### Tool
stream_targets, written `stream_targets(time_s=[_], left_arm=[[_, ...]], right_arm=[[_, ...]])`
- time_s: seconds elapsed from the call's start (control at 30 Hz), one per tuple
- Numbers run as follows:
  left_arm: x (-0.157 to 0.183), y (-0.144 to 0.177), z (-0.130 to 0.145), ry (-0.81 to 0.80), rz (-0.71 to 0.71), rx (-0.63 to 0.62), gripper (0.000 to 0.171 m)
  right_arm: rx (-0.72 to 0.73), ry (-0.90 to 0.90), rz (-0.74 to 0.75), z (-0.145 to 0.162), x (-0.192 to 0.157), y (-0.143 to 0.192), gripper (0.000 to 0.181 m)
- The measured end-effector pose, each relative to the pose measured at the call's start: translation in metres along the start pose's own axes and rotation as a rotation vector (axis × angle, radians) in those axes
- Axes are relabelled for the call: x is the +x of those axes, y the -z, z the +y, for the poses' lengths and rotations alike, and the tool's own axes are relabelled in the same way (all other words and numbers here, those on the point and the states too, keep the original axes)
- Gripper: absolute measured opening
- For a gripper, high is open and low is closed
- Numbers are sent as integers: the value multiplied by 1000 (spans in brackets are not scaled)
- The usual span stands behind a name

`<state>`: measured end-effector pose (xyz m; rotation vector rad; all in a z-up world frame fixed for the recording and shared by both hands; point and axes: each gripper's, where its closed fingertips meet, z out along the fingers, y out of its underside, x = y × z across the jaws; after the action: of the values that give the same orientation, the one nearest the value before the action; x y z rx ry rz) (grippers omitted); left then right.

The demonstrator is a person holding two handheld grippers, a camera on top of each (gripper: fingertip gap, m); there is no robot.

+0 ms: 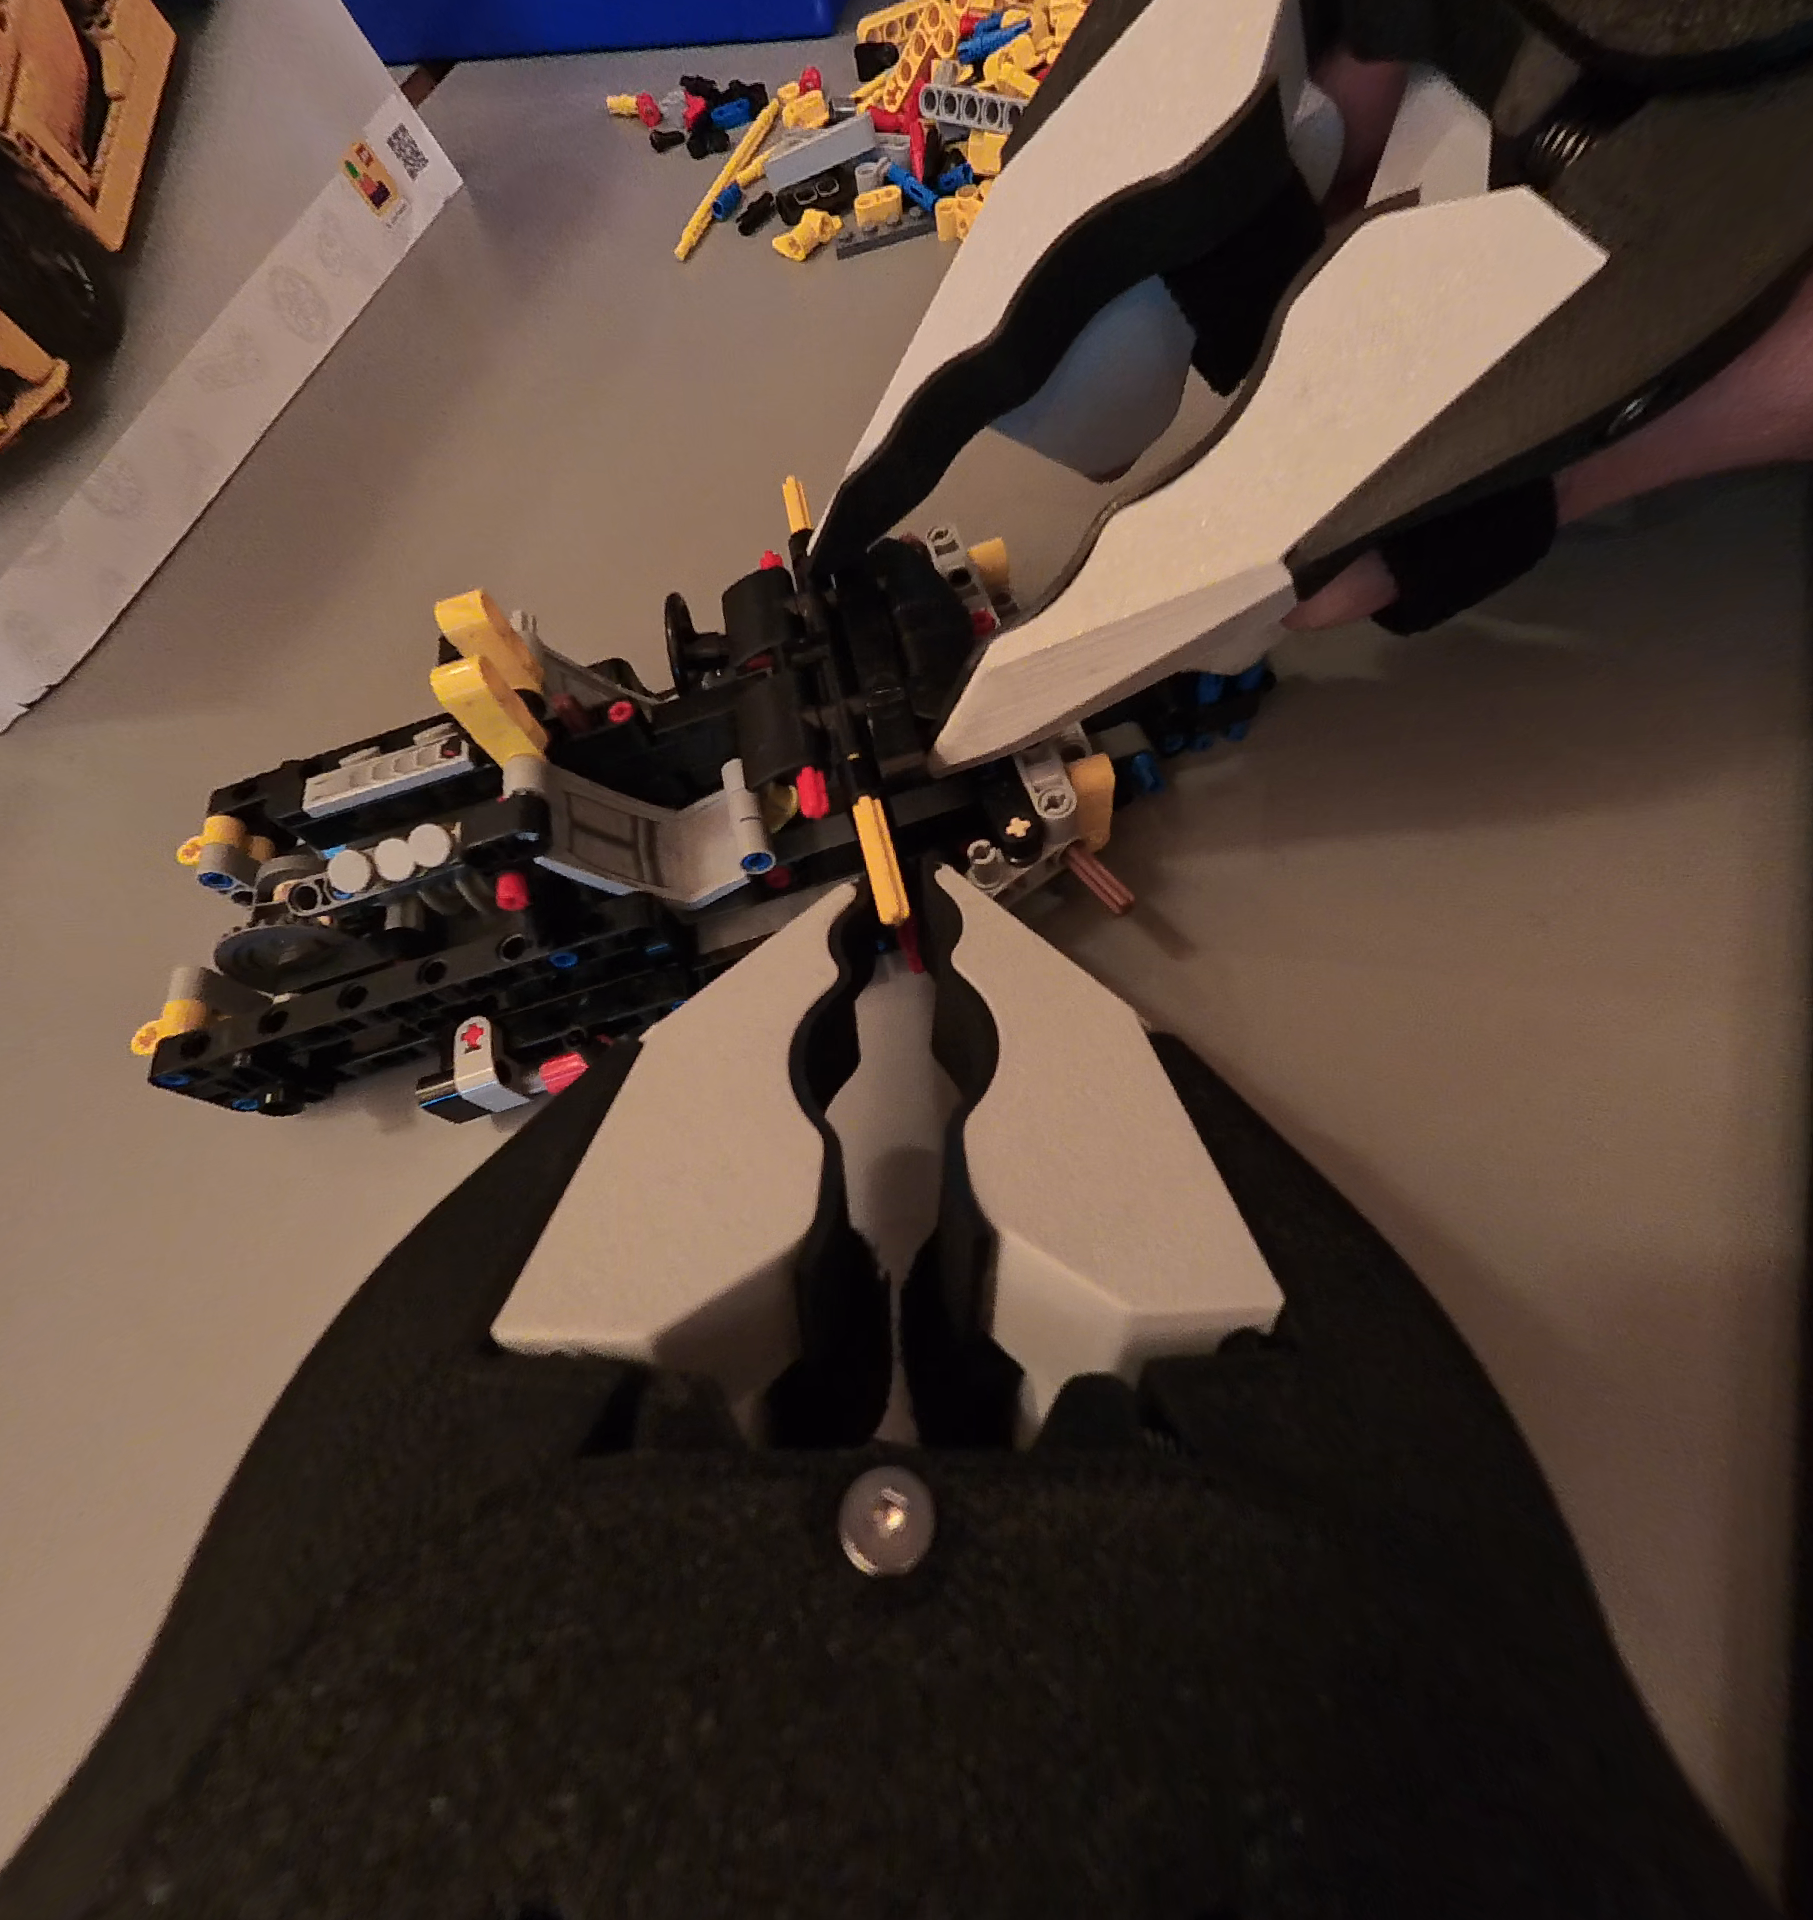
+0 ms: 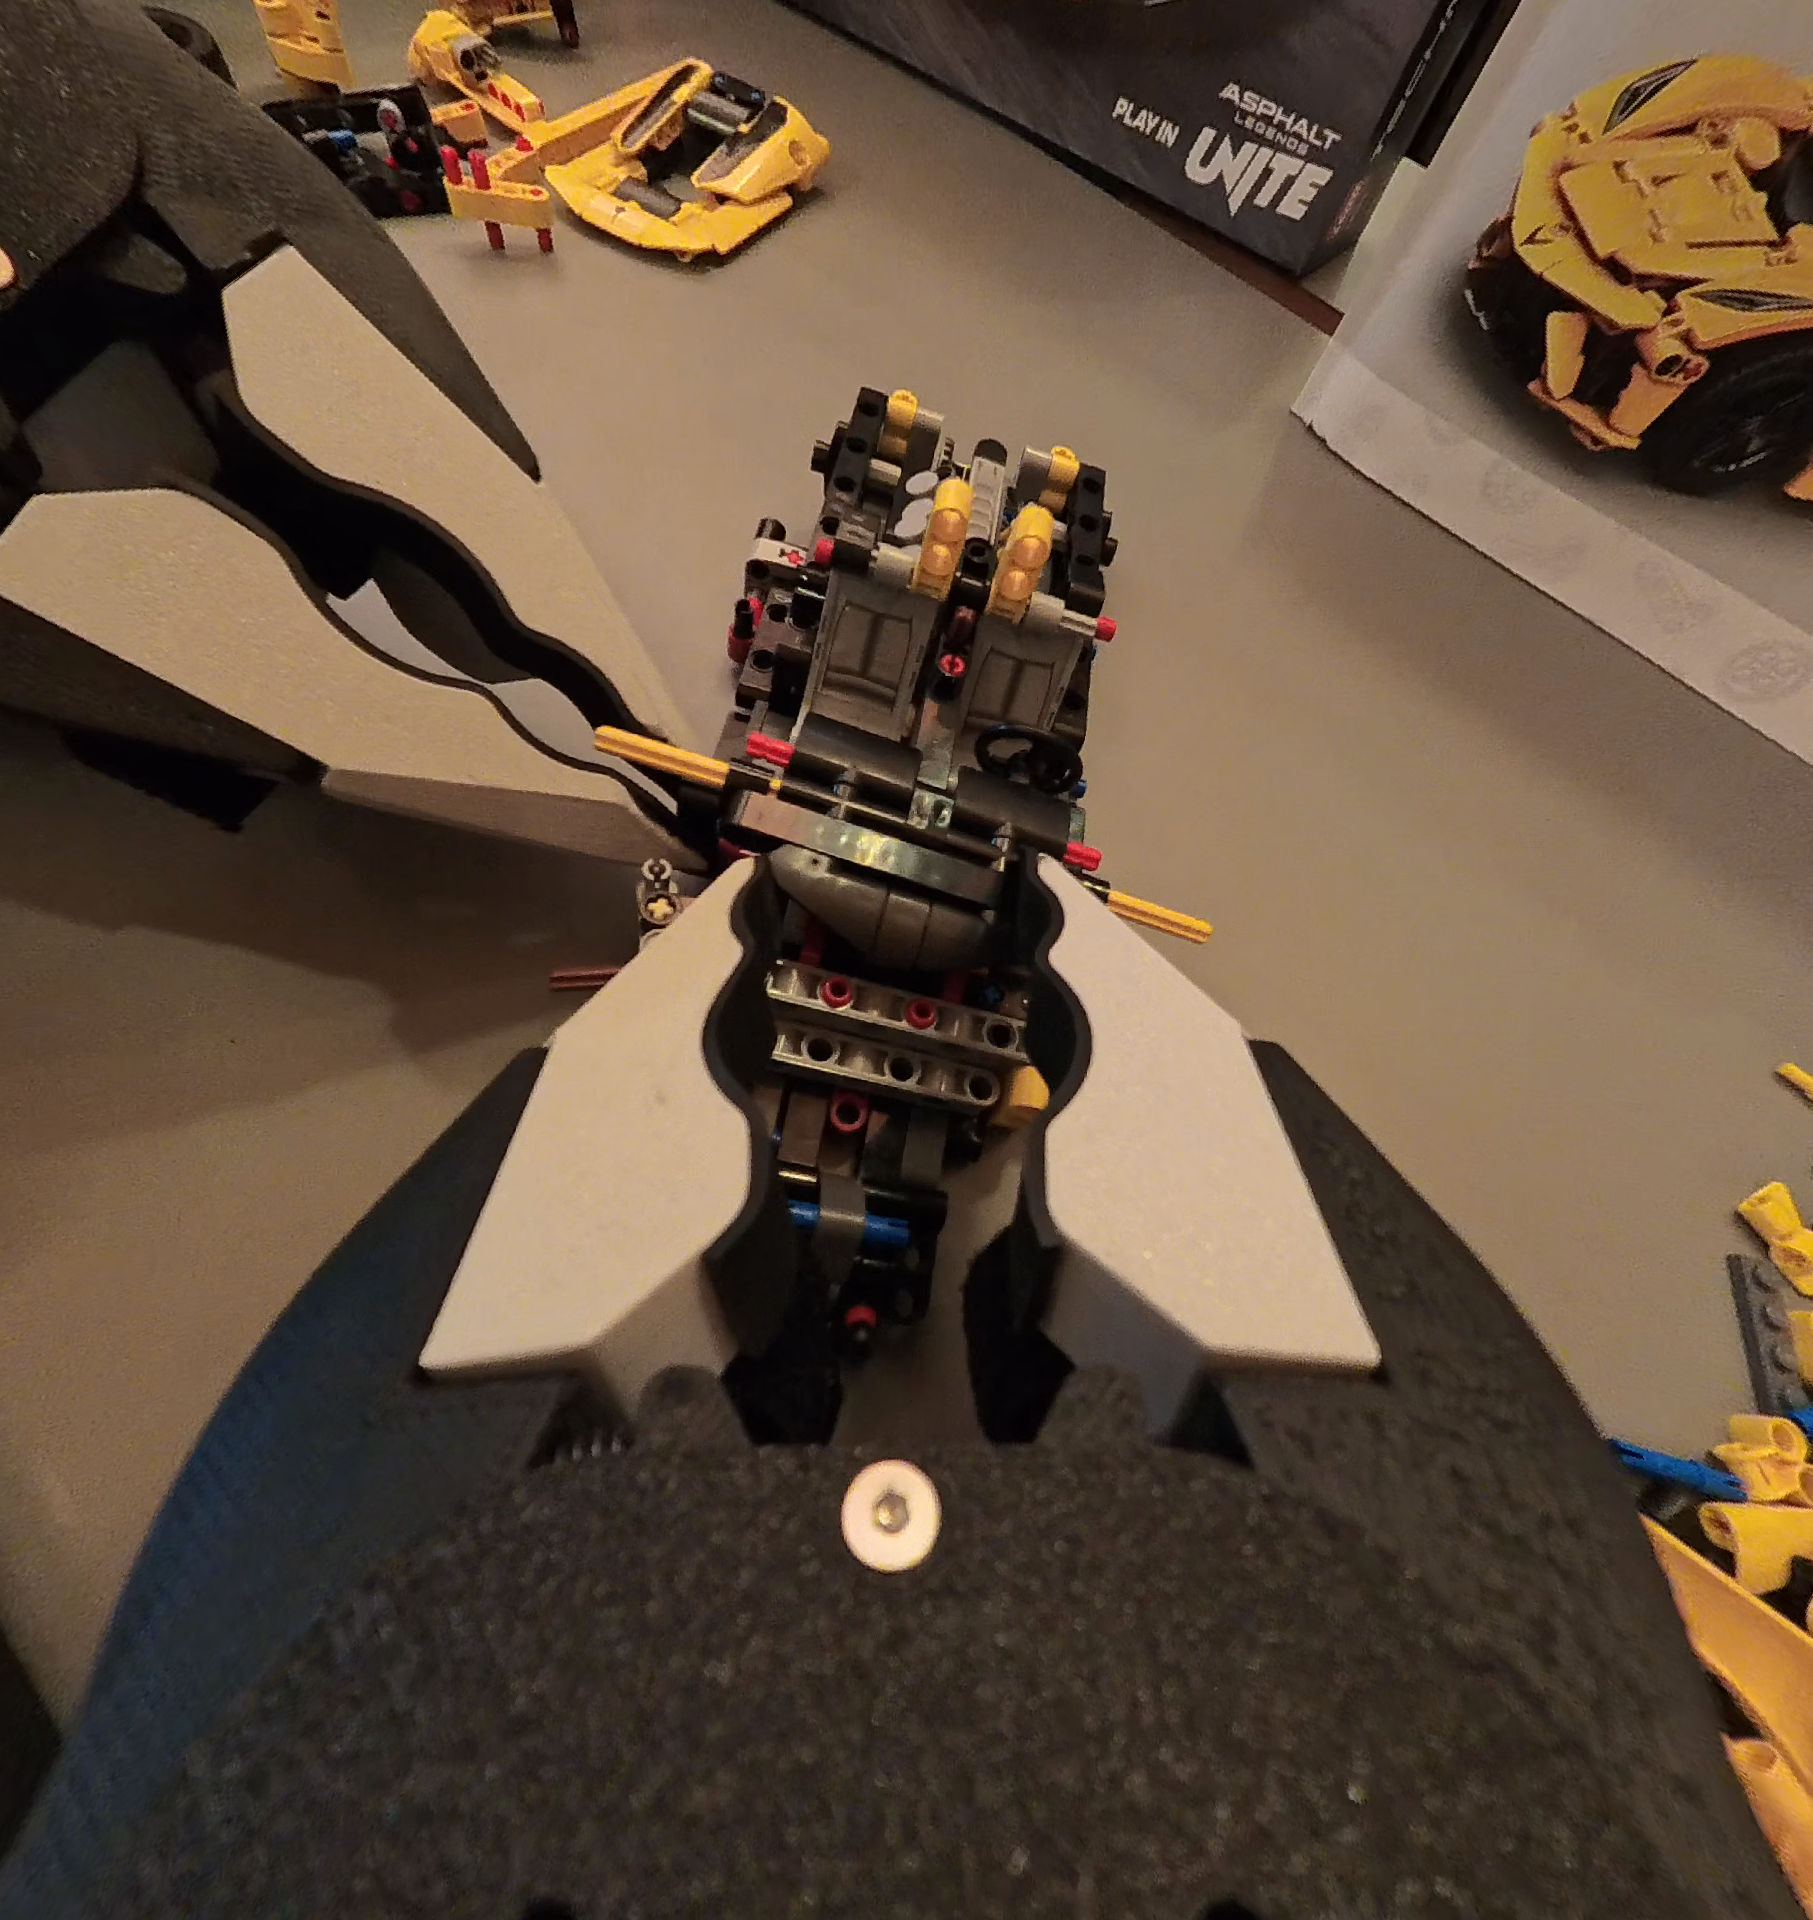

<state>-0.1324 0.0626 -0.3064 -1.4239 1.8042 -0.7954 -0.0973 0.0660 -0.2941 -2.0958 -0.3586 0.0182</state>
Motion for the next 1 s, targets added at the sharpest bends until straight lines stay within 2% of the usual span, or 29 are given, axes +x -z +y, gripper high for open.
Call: stream_targets(time_s=[0.4, 0.43, 0.47, 0.53, 0.63, 0.67, 0.7, 0.77, 1.0], left_arm=[[-1, 3, 2, 25, -7, -1, 7], [-1, 1, 2, 30, -10, -4, 7], [-2, 1, 3, 31, -15, -6, 7], [-2, 0, 3, 40, -8, -2, 7], [-1, -1, 2, 44, -6, -3, 7], [0, -2, 1, 45, -4, 0, 7], [2, -3, -1, 47, 4, 4, 7], [6, -5, -3, 39, 11, 5, 7], [7, -5, -1, 2, -19, -10, 7]], right_arm=[[10, -4, -1, -3, -2, -1, 47], [1, -30, -6, -4, -3, 2, 51], [18, -85, -17, -8, -3, 7, 70], [62, -194, -57, -9, -2, 15, 79], [-77, -220, -66, 21, -5, 5, 108], [-102, -208, -50, 24, -6, 2, 113], [-101, -198, -16, 21, -3, 1, 113], [-130, -198, 1, 23, -3, -4, 99], [-143, -141, 0, 26, -3, -8, 97]])
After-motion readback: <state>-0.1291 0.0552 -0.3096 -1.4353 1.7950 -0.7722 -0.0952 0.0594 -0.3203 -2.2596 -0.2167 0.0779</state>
